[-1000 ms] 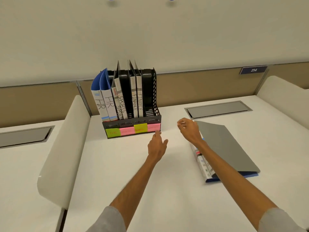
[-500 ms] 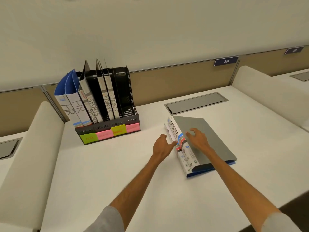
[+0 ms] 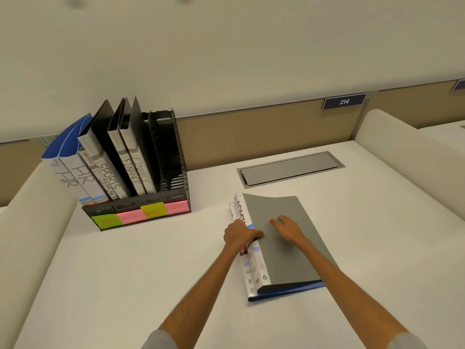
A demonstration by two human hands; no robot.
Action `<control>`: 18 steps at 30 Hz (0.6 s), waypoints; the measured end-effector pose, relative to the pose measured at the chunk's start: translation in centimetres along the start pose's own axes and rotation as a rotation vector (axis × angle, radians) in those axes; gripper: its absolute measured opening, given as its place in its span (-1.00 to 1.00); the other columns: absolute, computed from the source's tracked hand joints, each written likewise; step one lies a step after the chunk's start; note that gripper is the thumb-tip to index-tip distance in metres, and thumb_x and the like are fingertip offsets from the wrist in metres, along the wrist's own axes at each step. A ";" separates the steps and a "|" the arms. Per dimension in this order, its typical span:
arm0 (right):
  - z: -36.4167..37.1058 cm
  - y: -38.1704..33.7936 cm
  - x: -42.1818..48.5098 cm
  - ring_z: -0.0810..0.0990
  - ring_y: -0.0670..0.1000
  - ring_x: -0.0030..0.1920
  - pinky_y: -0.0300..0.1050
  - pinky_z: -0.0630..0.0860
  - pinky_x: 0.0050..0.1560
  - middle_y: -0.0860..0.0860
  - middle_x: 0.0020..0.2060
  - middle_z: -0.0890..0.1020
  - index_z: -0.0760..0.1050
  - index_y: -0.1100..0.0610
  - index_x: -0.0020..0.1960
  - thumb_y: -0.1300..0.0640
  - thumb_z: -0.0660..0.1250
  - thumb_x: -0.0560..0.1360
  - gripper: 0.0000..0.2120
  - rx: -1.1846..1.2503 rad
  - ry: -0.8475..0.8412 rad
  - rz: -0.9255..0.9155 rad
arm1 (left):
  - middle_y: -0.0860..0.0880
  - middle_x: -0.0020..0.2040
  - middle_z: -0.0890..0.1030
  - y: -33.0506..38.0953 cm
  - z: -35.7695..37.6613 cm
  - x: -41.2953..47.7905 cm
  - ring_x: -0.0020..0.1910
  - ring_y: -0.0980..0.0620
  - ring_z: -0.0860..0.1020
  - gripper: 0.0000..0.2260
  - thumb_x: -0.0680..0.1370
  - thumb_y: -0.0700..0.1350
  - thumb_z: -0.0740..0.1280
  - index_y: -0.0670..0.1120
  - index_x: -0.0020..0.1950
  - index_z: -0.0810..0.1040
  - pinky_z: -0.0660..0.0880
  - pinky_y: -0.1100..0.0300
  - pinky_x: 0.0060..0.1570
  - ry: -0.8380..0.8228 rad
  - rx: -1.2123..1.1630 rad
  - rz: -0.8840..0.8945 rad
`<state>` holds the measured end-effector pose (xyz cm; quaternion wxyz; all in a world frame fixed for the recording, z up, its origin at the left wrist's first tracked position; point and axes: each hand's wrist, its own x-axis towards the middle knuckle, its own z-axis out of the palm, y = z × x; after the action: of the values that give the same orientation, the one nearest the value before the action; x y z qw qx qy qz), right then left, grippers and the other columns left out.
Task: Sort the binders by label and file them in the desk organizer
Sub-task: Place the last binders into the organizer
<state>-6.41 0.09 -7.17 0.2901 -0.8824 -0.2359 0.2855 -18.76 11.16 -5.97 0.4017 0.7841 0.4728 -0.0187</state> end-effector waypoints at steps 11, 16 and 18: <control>0.3 0.9 1.9 0.32 0.16 0.46 0.06 0.24 0.45 0.14 0.49 0.32 0.23 0.19 0.52 -0.15 0.13 0.63 -0.41 -0.069 -0.076 -0.039 | -0.12 0.09 0.58 0.7 2.6 0.0 0.11 -0.11 0.55 -0.39 0.18 -0.01 0.62 -0.13 0.12 0.45 0.60 0.00 0.04 0.115 -0.229 -0.229; 0.1 0.7 1.9 0.39 0.15 0.41 0.04 0.31 0.40 0.14 0.45 0.37 0.27 0.18 0.50 -0.16 0.18 0.61 -0.41 -0.097 -0.089 -0.071 | -0.07 0.03 0.64 0.2 2.9 -1.0 -0.11 -0.02 0.64 -0.51 0.21 -0.07 0.61 -0.13 0.02 0.47 0.61 0.16 -0.16 0.172 -0.393 -0.188; -0.1 0.4 1.7 0.43 0.15 0.37 0.03 0.34 0.37 0.14 0.41 0.42 0.29 0.18 0.47 -0.17 0.20 0.59 -0.41 -0.080 -0.081 -0.077 | -0.06 0.04 0.65 0.2 2.9 -1.7 -0.18 0.00 0.65 -0.49 0.23 -0.08 0.61 -0.14 0.07 0.47 0.55 0.28 -0.31 0.193 -0.469 -0.158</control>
<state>-5.02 0.76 -7.94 0.2556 -0.8714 -0.2922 0.3000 -18.57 8.02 -7.11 0.5229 0.6284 0.5599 0.1351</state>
